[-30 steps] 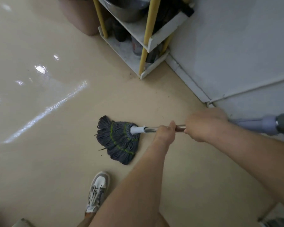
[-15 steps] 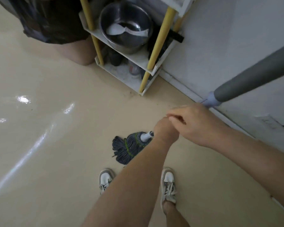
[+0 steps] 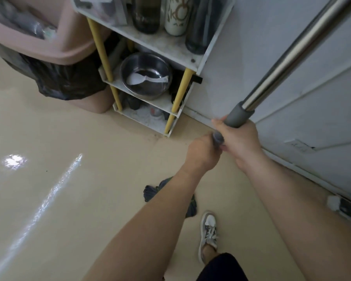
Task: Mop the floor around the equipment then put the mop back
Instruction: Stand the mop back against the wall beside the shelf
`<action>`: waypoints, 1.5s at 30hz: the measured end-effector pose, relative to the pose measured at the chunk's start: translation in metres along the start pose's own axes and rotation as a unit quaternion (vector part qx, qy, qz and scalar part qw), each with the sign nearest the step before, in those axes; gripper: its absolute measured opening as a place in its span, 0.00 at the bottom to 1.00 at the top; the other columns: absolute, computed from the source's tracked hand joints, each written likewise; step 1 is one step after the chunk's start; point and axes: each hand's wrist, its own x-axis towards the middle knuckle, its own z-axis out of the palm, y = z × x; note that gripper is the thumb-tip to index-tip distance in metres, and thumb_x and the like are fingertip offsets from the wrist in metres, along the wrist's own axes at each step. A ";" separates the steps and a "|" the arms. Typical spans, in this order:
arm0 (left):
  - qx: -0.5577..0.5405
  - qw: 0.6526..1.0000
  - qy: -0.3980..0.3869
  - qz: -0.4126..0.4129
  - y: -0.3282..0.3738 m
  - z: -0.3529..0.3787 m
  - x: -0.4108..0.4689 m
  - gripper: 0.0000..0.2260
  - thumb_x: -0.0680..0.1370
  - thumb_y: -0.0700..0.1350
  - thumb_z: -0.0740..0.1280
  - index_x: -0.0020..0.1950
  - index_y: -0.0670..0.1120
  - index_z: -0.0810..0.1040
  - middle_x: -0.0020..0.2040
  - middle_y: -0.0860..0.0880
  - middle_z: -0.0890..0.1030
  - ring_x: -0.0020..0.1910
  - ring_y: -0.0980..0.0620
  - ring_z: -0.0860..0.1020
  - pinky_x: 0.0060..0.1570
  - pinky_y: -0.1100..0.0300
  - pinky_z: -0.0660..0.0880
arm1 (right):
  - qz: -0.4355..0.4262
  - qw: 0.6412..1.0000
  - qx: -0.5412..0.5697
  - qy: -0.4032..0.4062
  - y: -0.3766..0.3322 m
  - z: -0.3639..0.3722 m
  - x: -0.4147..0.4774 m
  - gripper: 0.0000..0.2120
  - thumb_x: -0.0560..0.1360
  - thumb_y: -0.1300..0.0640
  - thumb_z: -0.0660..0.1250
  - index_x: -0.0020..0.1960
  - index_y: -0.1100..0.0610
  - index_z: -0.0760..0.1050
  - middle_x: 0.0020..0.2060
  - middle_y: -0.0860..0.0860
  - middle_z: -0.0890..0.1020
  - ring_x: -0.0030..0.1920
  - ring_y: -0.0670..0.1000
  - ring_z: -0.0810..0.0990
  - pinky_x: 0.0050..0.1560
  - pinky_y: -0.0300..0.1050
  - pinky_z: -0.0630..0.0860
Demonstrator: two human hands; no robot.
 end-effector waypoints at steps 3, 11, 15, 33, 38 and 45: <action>0.015 1.000 0.003 -0.011 0.020 -0.011 -0.017 0.13 0.77 0.48 0.67 0.58 0.42 0.75 0.54 0.40 0.82 0.54 0.38 0.79 0.41 0.56 0.66 | -0.062 0.997 -0.039 0.024 -0.028 -0.024 -0.002 0.09 0.67 0.50 0.76 0.37 0.53 0.79 0.34 0.47 0.82 0.39 0.49 0.82 0.42 0.47 0.79; 0.009 0.998 0.053 -0.025 0.105 -0.017 -0.028 0.17 0.80 0.50 0.64 0.64 0.42 0.71 0.56 0.41 0.82 0.55 0.38 0.79 0.48 0.50 0.73 | -0.041 0.991 -0.124 -0.030 -0.063 -0.073 0.023 0.08 0.68 0.53 0.70 0.45 0.56 0.81 0.40 0.53 0.84 0.41 0.56 0.84 0.43 0.54 0.83; -0.024 0.997 0.059 -0.039 0.150 0.008 -0.006 0.16 0.81 0.50 0.63 0.62 0.42 0.71 0.56 0.41 0.82 0.55 0.39 0.79 0.47 0.51 0.74 | -0.046 0.990 -0.135 -0.014 -0.073 -0.114 0.061 0.06 0.68 0.54 0.71 0.43 0.56 0.81 0.40 0.54 0.84 0.42 0.57 0.84 0.45 0.51 0.82; -0.052 0.983 0.156 -0.077 0.232 0.038 0.118 0.12 0.81 0.43 0.61 0.65 0.45 0.70 0.50 0.46 0.82 0.50 0.43 0.81 0.45 0.54 0.74 | -0.135 0.980 -0.101 -0.109 -0.104 -0.160 0.196 0.02 0.70 0.58 0.71 0.43 0.55 0.82 0.41 0.50 0.85 0.44 0.50 0.84 0.50 0.51 0.82; -0.045 0.985 0.160 -0.051 0.222 -0.018 0.148 0.13 0.81 0.44 0.61 0.65 0.45 0.69 0.50 0.46 0.82 0.50 0.43 0.81 0.50 0.49 0.77 | -0.156 0.978 -0.078 -0.111 -0.141 -0.119 0.214 0.04 0.69 0.57 0.71 0.44 0.55 0.81 0.42 0.51 0.85 0.45 0.51 0.84 0.49 0.54 0.83; -0.061 0.994 0.080 -0.034 0.228 -0.081 0.212 0.15 0.82 0.48 0.59 0.66 0.42 0.66 0.56 0.42 0.80 0.54 0.41 0.79 0.53 0.48 0.77 | -0.213 0.963 -0.149 -0.065 -0.199 -0.083 0.248 0.13 0.76 0.57 0.70 0.58 0.57 0.72 0.42 0.48 0.78 0.46 0.51 0.78 0.47 0.42 0.71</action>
